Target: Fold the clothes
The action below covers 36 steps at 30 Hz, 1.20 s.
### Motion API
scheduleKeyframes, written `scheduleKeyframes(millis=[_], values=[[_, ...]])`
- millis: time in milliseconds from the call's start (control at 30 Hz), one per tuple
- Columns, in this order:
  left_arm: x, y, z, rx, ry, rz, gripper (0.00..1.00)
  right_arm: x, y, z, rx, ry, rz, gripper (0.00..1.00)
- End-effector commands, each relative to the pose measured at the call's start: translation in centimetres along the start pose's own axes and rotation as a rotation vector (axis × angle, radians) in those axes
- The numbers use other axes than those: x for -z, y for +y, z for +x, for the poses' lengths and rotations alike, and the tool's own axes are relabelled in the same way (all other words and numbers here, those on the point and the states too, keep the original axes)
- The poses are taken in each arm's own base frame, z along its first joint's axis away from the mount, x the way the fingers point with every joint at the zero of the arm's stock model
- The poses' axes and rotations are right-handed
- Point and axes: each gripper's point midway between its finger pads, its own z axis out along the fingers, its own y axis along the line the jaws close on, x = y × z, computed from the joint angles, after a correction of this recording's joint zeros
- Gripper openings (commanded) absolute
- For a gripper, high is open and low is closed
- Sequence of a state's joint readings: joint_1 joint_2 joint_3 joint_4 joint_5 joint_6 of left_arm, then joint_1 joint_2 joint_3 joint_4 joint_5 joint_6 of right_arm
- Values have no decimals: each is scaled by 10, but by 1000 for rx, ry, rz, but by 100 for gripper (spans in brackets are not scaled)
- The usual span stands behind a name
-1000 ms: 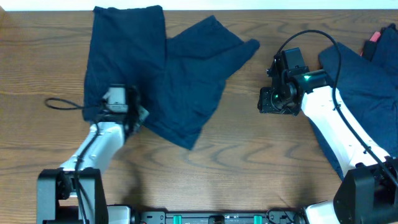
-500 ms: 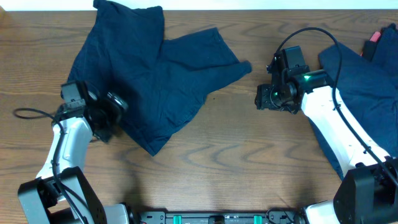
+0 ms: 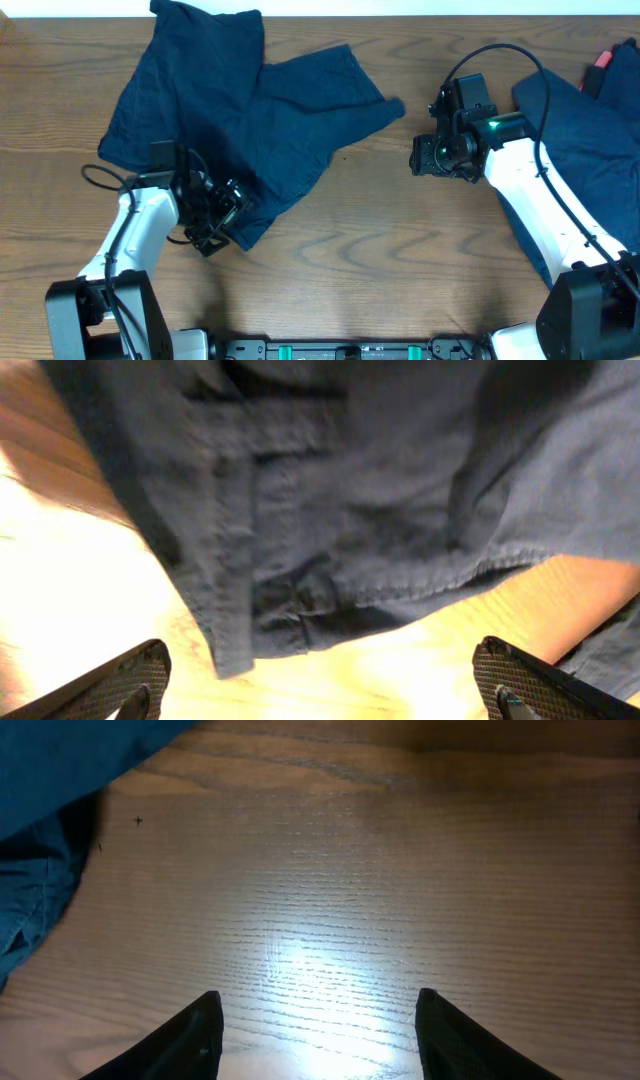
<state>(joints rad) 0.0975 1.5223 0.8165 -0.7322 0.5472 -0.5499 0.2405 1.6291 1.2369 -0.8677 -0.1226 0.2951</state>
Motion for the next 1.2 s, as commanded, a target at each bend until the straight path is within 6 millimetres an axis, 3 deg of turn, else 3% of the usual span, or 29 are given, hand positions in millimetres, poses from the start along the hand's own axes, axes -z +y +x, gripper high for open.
scheduleKeyframes(millis=[0, 100, 167, 300, 333, 400, 433, 600, 733, 900, 1033, 1167], values=[[-5, -3, 10, 17, 23, -2, 98, 5, -2, -6, -4, -21, 1, 60], [-9, -5, 11, 31, 17, 3, 98, 5, -2, -6, -4, -21, 1, 60], [-14, -6, 12, 42, 15, 6, 81, 5, -2, -6, -4, -21, 1, 60], [-22, -2, 20, 47, 32, -7, 65, 5, -2, -6, -4, -21, 1, 60], [-23, -1, 22, 46, 36, -10, 57, 5, -2, -6, -4, -22, 1, 60], [-24, 1, 26, 46, 48, -20, 15, 5, -2, -7, -4, -24, 0, 58], [-24, 3, 29, 54, 60, -30, 6, 5, -2, -7, -3, -27, -1, 57], [-19, 25, 57, 16, 170, -114, 6, 1, 3, -11, -6, -28, -40, 56], [-11, 44, 78, -37, 256, -196, 6, -17, 5, -19, -20, -22, -79, 57], [-4, 72, 74, -53, 221, -348, 6, -45, 27, -16, -32, 52, -236, 60], [-3, 75, 73, -55, 216, -366, 6, -75, 23, -14, -107, 96, -225, 62], [-3, 75, 74, -54, 218, -367, 6, -95, 27, -27, -141, 64, -251, 63]])
